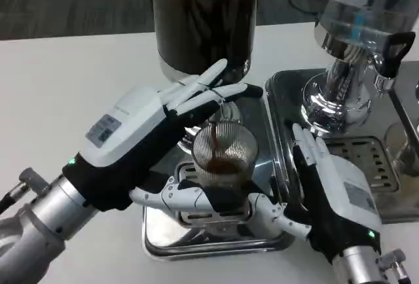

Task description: Grasp the cup under the faucet to collect the drink, then remove the cup.

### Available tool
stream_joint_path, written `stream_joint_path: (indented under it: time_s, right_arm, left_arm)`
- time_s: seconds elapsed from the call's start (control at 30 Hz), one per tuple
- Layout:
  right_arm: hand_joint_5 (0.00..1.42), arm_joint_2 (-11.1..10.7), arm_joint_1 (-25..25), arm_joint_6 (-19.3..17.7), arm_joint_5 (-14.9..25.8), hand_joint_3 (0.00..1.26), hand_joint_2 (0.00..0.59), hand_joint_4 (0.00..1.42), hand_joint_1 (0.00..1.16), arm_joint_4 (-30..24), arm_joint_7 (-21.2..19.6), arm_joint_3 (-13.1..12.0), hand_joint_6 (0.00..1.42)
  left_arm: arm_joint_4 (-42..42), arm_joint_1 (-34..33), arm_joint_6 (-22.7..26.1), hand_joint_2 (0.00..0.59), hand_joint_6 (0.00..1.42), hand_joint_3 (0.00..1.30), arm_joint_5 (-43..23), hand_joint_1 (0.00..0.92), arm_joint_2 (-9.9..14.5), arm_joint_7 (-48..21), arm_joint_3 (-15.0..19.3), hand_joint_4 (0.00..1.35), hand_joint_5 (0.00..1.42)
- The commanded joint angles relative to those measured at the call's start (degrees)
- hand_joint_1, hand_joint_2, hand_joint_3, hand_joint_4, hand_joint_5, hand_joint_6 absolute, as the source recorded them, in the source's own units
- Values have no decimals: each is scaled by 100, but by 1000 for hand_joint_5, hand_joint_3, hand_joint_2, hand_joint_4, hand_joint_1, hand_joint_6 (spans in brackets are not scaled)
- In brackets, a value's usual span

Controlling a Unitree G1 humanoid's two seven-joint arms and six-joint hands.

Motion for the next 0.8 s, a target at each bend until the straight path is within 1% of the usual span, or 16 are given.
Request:
stream_joint_path:
  time_s: [0.03,0.1,0.2,0.27,0.3,0.37,0.4,0.47,0.57,0.7,0.8]
  right_arm:
    - [0,-10,-170,-193,236,0,219,0,402,96,196,-18,94]
    - [0,7,-202,-250,391,0,221,0,410,167,261,-51,94]
    - [0,-8,-294,-358,506,0,235,0,422,240,332,-43,97]
    - [0,21,-308,-277,429,0,246,0,431,212,302,-26,99]
    - [0,19,-307,-294,408,0,248,0,433,207,277,-23,100]
    - [0,3,-294,-372,495,0,248,0,436,206,319,-44,100]
    - [0,-38,-294,-389,473,0,247,0,438,190,360,-22,100]
    - [0,-75,-287,-495,584,0,245,0,442,194,474,-10,100]
    - [0,-74,-341,-548,692,0,243,0,447,250,589,-3,100]
    - [0,-59,-336,-557,726,0,239,0,445,191,617,-15,100]
    - [0,-76,-329,-649,920,0,237,0,441,203,760,-23,106]
  left_arm:
    - [-4,137,-101,90,122,205,157,0,143,-148,-142,0,179]
    - [5,133,-95,91,122,205,147,0,154,-142,-151,0,179]
    - [22,129,-100,94,111,206,131,0,171,-137,-150,0,189]
    - [21,125,-98,94,110,206,135,0,176,-134,-150,0,189]
    - [27,123,-103,94,109,206,133,0,183,-133,-148,0,190]
    - [30,124,-94,94,108,206,127,0,188,-133,-147,0,190]
    - [30,125,-87,94,108,207,128,0,185,-130,-147,0,190]
    - [30,127,-78,96,108,210,131,0,182,-124,-146,0,190]
    - [27,134,-68,99,107,212,132,0,168,-113,-147,0,190]
    - [21,144,-56,100,106,214,105,0,176,-121,-136,0,190]
    - [29,151,-52,100,106,214,94,0,177,-126,-137,0,190]
